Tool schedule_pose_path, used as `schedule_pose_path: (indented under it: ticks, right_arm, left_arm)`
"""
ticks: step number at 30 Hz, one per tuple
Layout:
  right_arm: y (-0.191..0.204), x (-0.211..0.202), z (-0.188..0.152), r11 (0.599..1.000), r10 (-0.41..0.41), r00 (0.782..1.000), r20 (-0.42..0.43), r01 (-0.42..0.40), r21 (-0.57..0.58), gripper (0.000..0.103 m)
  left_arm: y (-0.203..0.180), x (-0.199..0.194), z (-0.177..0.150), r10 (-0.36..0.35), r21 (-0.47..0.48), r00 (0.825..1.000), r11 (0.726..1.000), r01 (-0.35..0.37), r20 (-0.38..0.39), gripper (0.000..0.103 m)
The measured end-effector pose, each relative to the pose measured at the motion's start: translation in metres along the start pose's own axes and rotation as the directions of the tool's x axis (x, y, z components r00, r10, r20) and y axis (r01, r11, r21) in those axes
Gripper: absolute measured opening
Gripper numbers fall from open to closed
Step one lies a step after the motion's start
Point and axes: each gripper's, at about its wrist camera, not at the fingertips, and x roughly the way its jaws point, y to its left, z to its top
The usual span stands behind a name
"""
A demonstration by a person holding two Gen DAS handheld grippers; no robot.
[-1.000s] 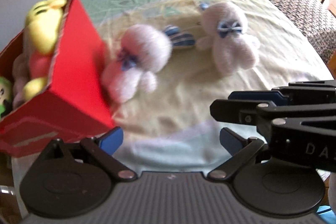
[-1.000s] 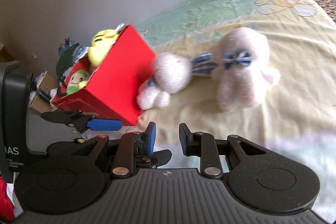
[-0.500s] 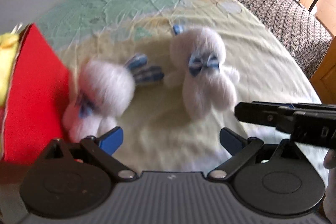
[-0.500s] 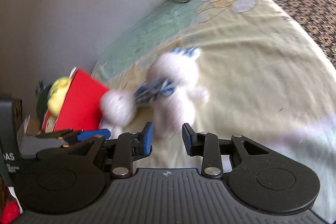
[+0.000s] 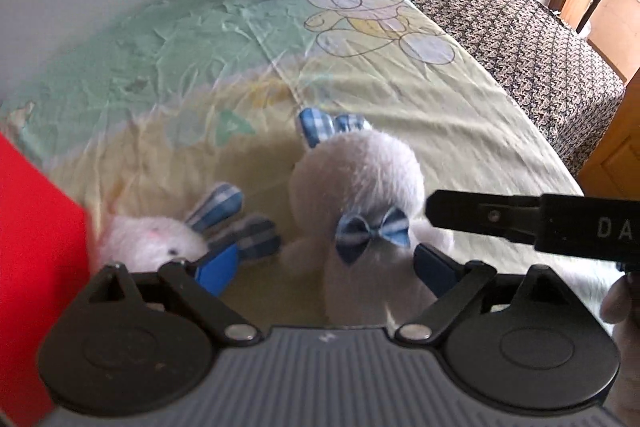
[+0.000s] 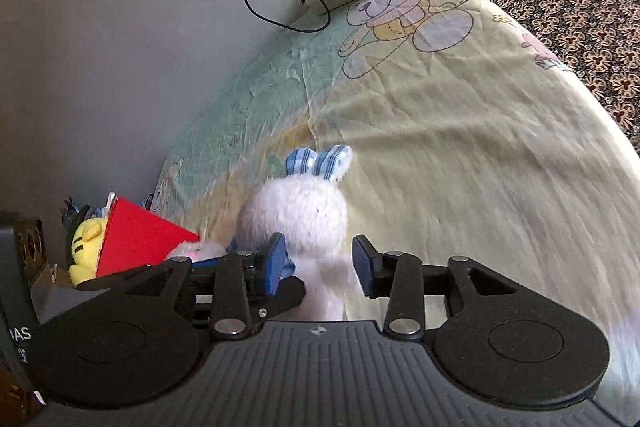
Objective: Organize objects
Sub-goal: 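Close the right gripper on the white bunny plush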
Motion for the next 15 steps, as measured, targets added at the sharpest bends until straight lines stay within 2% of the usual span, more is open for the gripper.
schedule_pose_path:
  ticks: [4, 9, 15]
  right_arm:
    - [-0.001, 0.013, 0.006, 1.000, 0.026, 0.999, -0.028, -0.026, 0.002, 0.045]
    - [0.002, 0.028, 0.011, 0.998, 0.057, 0.997, -0.061, -0.058, -0.009, 0.053]
    - [0.006, 0.046, 0.013, 0.995, 0.096, 0.992, -0.086, -0.099, -0.030, 0.058]
  left_arm:
    - [0.005, 0.010, 0.005, -0.053, -0.038, 0.999, 0.998, 0.053, -0.007, 0.091]
    - [0.009, 0.027, 0.008, -0.105, -0.060, 0.994, 0.993, 0.103, -0.036, 0.091]
    - [0.008, 0.039, 0.014, -0.101, -0.043, 0.994, 0.994, 0.099, -0.046, 0.087]
